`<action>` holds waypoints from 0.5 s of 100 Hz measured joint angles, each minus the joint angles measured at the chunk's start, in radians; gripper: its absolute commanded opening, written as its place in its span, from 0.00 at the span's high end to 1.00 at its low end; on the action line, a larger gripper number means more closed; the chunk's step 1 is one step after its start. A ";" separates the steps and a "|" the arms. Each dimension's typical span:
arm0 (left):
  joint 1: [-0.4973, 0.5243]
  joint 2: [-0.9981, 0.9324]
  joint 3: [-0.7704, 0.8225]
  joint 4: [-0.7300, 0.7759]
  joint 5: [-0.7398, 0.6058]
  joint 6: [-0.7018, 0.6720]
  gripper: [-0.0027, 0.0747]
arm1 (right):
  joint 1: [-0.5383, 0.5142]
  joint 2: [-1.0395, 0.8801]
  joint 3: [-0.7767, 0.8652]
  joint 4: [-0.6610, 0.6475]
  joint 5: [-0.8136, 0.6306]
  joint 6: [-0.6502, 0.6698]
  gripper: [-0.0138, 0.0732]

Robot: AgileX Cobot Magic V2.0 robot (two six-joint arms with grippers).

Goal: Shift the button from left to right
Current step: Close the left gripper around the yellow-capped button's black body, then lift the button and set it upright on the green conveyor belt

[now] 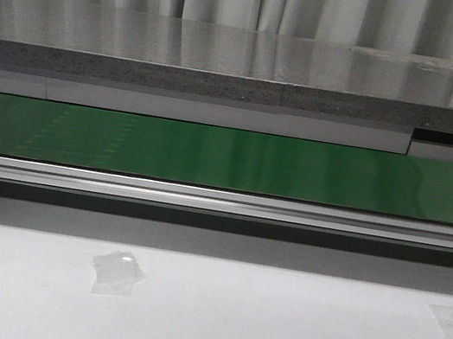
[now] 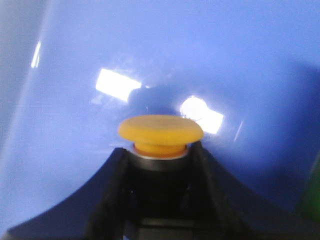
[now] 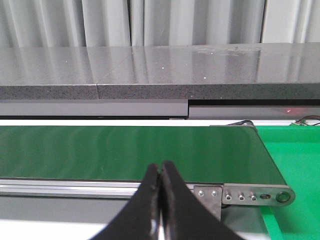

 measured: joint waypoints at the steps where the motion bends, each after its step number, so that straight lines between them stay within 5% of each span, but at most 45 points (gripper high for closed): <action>1: 0.000 -0.009 0.000 0.000 0.000 0.002 0.99 | 0.000 0.000 0.000 0.000 0.000 0.000 0.92; 50: -0.018 -0.173 0.000 -0.146 0.124 0.177 0.99 | 0.000 0.000 0.000 0.000 0.000 0.000 0.92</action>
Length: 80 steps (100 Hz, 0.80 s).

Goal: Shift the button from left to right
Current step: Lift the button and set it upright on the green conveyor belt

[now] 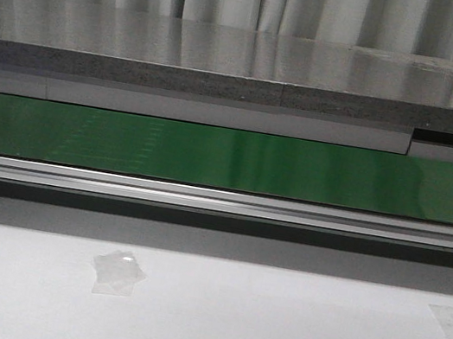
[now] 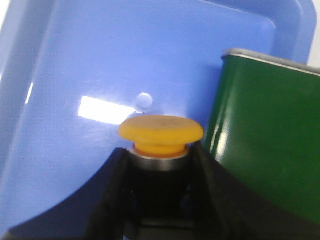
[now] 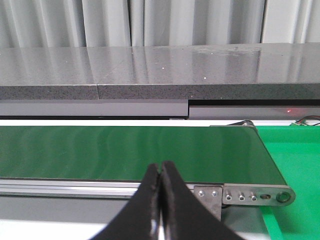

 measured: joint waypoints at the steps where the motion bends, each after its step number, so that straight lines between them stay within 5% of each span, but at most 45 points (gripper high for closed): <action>1: -0.004 0.000 0.000 -0.001 0.003 0.003 0.99 | 0.000 0.000 0.000 0.000 0.000 0.000 0.92; 80: -0.141 0.001 0.008 0.025 0.022 0.025 0.96 | 0.000 0.000 0.000 0.000 0.000 0.000 0.92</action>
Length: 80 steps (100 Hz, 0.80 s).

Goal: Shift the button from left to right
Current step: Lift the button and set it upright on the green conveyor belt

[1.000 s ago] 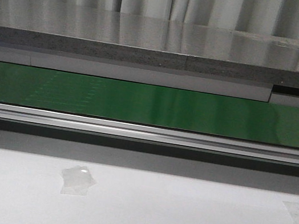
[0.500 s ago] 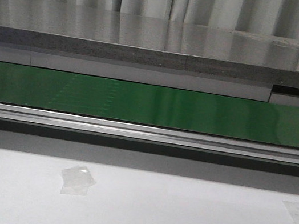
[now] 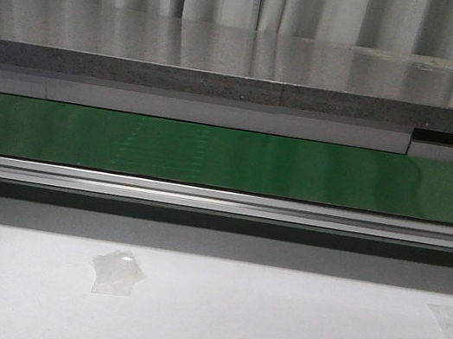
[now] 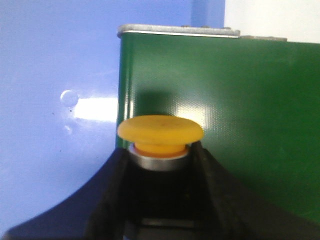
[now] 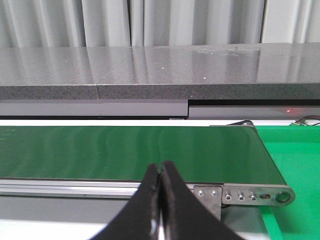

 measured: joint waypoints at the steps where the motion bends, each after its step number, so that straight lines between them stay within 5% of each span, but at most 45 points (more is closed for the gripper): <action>1: 0.000 0.000 0.000 0.000 0.000 0.000 0.94 | 0.000 0.000 0.000 0.000 0.000 0.000 0.92; 36: 0.000 0.000 0.000 0.001 0.002 0.000 0.33 | 0.000 0.000 0.000 0.000 0.000 0.000 0.92; 80: 0.000 -0.050 0.002 -0.096 -0.035 0.068 0.31 | 0.000 0.000 0.000 0.000 0.000 0.000 0.92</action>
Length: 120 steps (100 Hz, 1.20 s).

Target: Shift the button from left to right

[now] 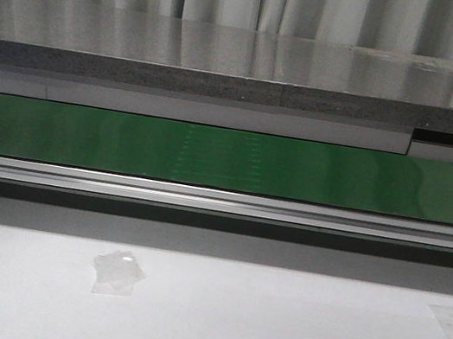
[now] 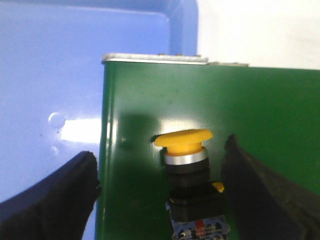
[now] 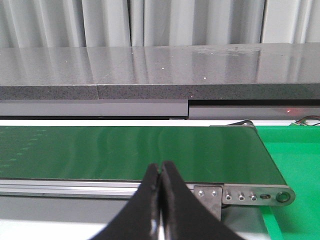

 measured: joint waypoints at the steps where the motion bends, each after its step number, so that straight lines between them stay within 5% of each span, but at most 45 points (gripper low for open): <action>1: 0.000 -0.007 0.000 -0.005 0.000 0.002 0.31 | 0.000 0.000 0.000 0.000 0.000 0.000 0.92; 35: -0.041 -0.235 0.082 -0.046 -0.152 0.035 0.31 | 0.000 0.000 0.000 0.000 0.000 0.000 0.92; 67: -0.182 -0.530 0.374 -0.050 -0.372 0.050 0.31 | 0.000 0.000 0.000 0.000 0.000 0.000 0.92; 120: -0.186 -1.096 0.856 -0.048 -0.641 0.051 0.31 | 0.000 0.000 0.000 0.000 0.000 0.000 0.92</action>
